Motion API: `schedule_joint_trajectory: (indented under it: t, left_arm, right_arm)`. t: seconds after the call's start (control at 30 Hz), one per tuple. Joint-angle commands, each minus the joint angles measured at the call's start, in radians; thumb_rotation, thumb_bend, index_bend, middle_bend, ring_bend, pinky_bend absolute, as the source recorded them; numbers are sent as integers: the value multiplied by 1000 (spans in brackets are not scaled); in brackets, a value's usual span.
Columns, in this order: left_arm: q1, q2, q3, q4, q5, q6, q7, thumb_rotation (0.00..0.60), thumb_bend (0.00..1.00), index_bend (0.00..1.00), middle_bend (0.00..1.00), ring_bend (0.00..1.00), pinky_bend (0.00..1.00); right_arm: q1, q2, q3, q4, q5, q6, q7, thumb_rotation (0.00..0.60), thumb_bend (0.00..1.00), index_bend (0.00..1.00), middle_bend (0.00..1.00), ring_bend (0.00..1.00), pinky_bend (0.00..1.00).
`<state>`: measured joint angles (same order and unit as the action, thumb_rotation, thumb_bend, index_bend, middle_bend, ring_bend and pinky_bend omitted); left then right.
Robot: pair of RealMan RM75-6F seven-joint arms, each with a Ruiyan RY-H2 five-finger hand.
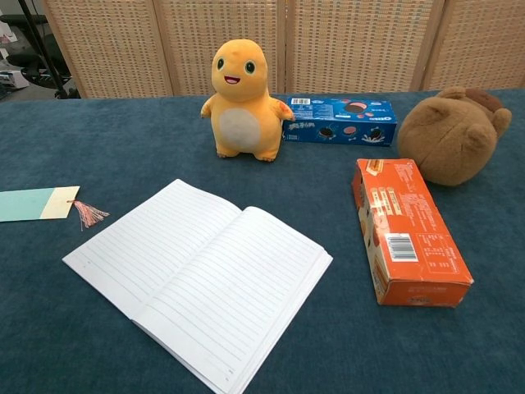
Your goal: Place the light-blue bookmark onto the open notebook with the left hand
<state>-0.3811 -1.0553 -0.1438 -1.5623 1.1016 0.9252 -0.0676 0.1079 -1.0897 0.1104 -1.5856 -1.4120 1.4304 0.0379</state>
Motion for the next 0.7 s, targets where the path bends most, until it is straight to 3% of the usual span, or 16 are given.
schedule_joint_trajectory:
  t: [0.03, 0.47, 0.7]
  left_arm:
    - [-79, -25, -32, 51, -124, -93, 78, 600, 116, 209, 0, 0, 0]
    - [-209, -155, -24, 246, -292, -267, 151, 600, 155, 290, 0, 0, 0]
    - [-227, -210, -7, 304, -326, -276, 167, 600, 155, 291, 0, 0, 0]
  right_arm:
    - [0, 6, -1, 0, -3, -3, 13, 600, 0, 0, 0, 0, 0]
    - [3, 19, 3, 3, 7, -19, 48, 600, 0, 0, 0, 0, 0]
    - [5, 24, 5, 7, 9, -26, 67, 600, 0, 0, 0, 0, 0]
